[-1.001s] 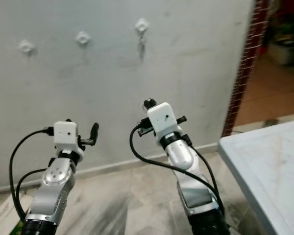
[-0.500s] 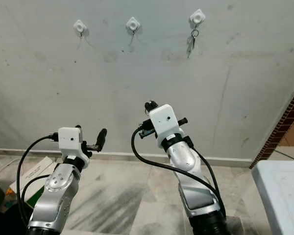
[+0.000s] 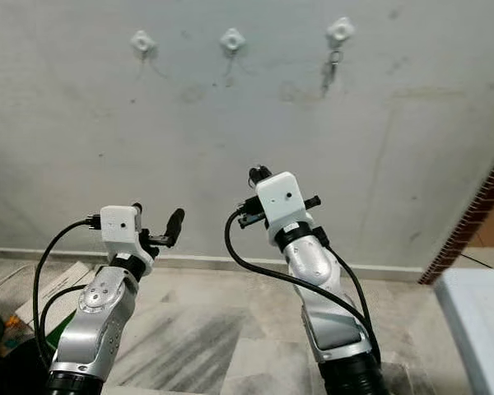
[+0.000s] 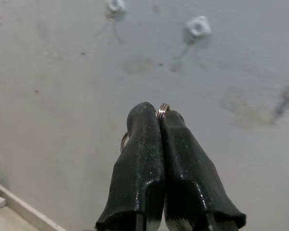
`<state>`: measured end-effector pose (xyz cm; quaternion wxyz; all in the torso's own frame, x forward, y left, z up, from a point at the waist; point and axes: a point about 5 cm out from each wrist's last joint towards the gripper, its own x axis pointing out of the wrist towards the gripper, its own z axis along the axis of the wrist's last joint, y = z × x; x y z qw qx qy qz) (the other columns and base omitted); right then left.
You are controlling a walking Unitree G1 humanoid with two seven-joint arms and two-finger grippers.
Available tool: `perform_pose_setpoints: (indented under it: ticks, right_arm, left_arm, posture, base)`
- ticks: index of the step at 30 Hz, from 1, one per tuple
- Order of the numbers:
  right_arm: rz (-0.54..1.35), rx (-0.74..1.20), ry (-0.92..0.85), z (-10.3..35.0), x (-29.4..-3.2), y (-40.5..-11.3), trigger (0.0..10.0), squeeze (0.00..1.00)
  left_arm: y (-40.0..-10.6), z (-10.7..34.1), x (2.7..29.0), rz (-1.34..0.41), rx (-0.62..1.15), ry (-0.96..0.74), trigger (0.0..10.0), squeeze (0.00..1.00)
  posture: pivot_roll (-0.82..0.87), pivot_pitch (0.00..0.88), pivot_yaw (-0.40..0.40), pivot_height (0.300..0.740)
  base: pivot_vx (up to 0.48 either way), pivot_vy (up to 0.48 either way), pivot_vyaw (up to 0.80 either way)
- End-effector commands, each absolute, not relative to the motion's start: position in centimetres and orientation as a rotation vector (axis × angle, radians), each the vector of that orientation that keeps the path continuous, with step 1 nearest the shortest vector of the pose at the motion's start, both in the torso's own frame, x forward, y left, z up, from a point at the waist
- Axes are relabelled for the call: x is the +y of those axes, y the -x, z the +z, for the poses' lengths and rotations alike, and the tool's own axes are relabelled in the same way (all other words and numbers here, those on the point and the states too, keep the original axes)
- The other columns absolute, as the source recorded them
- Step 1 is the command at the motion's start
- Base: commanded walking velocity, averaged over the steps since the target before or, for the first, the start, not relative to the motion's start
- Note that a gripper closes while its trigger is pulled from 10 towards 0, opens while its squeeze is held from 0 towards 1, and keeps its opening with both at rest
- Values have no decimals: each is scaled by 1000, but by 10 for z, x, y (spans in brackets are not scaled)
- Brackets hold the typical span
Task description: Hang keys on a hook
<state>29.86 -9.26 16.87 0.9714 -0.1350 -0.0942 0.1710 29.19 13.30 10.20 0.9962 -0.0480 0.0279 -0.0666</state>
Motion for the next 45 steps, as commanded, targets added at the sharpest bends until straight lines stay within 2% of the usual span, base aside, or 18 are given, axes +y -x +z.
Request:
perform_pose_setpoints:
  ticks: [1,18,23,32,45]
  right_arm:
    - [344,-212,272,175,-91,-298,10000,0]
    - [313,-218,299,177,-97,-301,10000,0]
    - [320,-216,325,179,-101,-304,10000,0]
    - [354,-182,387,176,-102,-312,10000,0]
    - [313,-177,377,163,-98,-315,10000,0]
  left_arm:
    - [-295,103,134,-129,63,102,10000,0]
    - [-296,101,130,-139,77,109,10000,0]
    - [-299,101,127,-130,67,121,10000,0]
    - [-312,111,120,-143,3,118,10000,0]
    - [-302,102,119,-180,14,165,10000,0]
  posture:
    - [-39,0,112,740]
    - [-45,0,99,740]
    - [-58,0,52,740]
    - [-68,0,-46,740]
    - [-69,0,36,740]
  base:
    - [0,356,0]
    - [0,357,0]
    - [0,335,0]
    - [0,0,0]
    - [0,0,0]
